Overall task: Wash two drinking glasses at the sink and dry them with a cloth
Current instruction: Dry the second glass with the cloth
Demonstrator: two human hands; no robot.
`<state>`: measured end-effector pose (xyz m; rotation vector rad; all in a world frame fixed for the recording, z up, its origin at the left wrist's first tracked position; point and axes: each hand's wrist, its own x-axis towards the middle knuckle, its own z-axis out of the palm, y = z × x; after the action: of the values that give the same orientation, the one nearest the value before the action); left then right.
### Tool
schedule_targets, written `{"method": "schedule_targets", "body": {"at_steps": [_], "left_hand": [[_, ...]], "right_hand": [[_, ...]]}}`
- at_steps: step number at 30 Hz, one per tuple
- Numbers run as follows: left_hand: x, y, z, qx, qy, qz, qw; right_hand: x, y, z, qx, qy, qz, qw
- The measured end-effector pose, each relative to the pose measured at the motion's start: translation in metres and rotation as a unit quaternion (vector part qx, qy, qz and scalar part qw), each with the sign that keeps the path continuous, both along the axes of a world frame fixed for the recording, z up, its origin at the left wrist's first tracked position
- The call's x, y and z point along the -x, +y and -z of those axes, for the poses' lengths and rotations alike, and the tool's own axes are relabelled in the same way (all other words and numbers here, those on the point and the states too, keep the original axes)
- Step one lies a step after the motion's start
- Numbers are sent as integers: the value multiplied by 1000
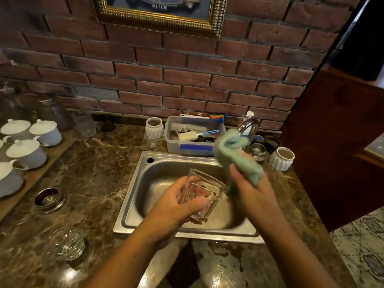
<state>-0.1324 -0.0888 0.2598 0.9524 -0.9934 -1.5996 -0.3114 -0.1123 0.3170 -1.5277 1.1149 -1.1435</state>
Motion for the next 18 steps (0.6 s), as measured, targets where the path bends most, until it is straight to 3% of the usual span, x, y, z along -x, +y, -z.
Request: {"method": "schedule_targets", "body": {"at_steps": [3, 9, 14, 18], "left_hand": [[0, 1, -1, -28, 57, -35, 997], [-9, 2, -5, -53, 69, -54, 995], [-12, 0, -13, -23, -21, -18, 999], [-19, -8, -21, 61, -166, 25, 984]], "right_hand": [[-1, 2, 5, 47, 115, -140, 982], [1, 3, 10, 105, 251, -165, 948], [1, 7, 18, -9, 145, -218, 965], [1, 13, 19, -110, 31, -269, 956]]}}
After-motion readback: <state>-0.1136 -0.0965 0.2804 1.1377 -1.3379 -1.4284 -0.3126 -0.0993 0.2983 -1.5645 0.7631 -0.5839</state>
